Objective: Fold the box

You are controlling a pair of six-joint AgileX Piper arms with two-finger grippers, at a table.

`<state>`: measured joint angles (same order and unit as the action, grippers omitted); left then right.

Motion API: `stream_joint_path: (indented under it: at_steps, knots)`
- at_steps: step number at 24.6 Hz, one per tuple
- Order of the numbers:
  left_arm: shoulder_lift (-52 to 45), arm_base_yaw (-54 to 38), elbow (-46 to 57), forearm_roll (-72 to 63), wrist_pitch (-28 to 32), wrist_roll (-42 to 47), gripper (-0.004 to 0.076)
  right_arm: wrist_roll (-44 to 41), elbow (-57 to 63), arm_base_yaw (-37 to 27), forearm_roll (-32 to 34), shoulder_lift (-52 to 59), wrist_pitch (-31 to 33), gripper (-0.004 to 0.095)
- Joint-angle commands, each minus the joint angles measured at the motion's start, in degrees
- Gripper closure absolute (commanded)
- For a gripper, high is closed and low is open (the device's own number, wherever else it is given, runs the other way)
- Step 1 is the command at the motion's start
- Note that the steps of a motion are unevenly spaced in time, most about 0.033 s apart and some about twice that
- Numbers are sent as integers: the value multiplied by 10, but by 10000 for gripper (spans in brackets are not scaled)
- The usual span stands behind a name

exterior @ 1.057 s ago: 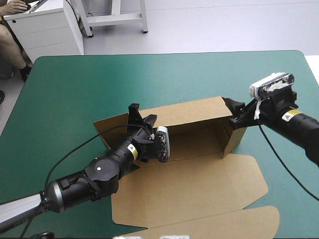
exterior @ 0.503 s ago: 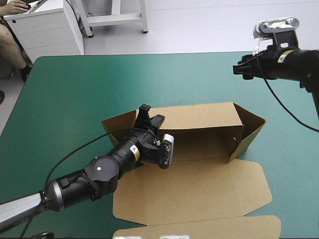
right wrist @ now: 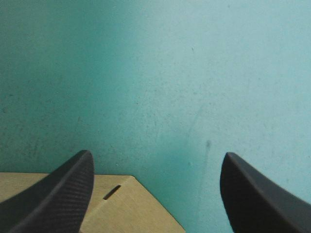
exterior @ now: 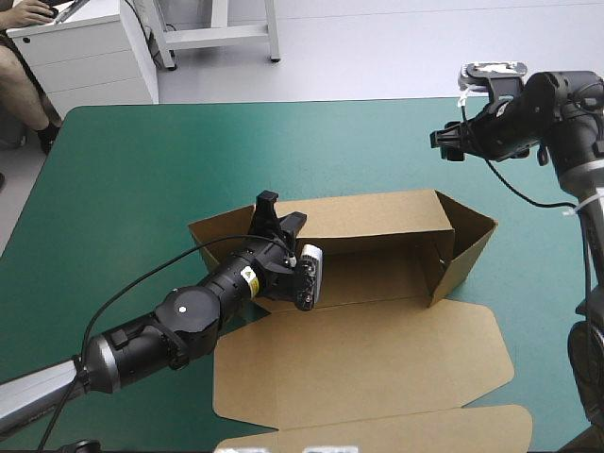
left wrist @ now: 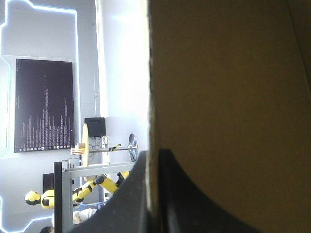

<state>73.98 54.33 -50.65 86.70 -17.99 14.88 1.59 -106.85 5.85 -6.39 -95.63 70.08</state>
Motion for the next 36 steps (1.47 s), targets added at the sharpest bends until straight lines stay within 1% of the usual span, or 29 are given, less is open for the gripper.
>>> stream_joint_path:
  at_steps: [1,3,6,7,8,9,11,14,19,24,26,30,31,32,36]
  knots:
    - [-17,1,-16,17,1,5,728,3,-19,-37,-21,15,14,252]
    - [-17,1,-16,20,1,1,728,13,-3,-57,-53,17,18,252]
    - [-17,-4,-16,22,4,-12,728,25,15,-61,-69,17,18,252]
    - [-17,-19,-16,22,27,-12,728,28,25,-61,-73,17,18,252]
    - [-17,-26,-16,22,37,-12,728,30,29,-61,-77,17,17,252]
    - [-17,-41,-16,22,57,-10,728,32,34,-61,-76,17,17,252]
    - [-17,-45,-16,20,64,-10,728,32,33,-61,-72,17,17,252]
    - [-17,-45,-16,20,64,-10,728,32,43,-61,-57,17,18,252]
    - [-17,-45,-16,20,61,-10,728,35,102,-61,-58,28,18,252]
    - [-17,-45,-16,20,59,-10,728,64,176,-61,-57,79,17,252]
    - [-17,-45,-16,19,59,-7,728,69,201,-61,-58,97,2,252]
    - [-17,-45,-16,17,57,5,728,95,275,-61,-83,159,-73,252]
    - [-17,-45,-16,16,57,5,728,108,294,-61,-91,173,-84,252]
    - [-17,-45,-16,16,59,5,728,142,327,-61,-110,195,-97,252]
    - [-17,-45,-16,16,61,5,728,192,398,-61,-128,233,-159,252]
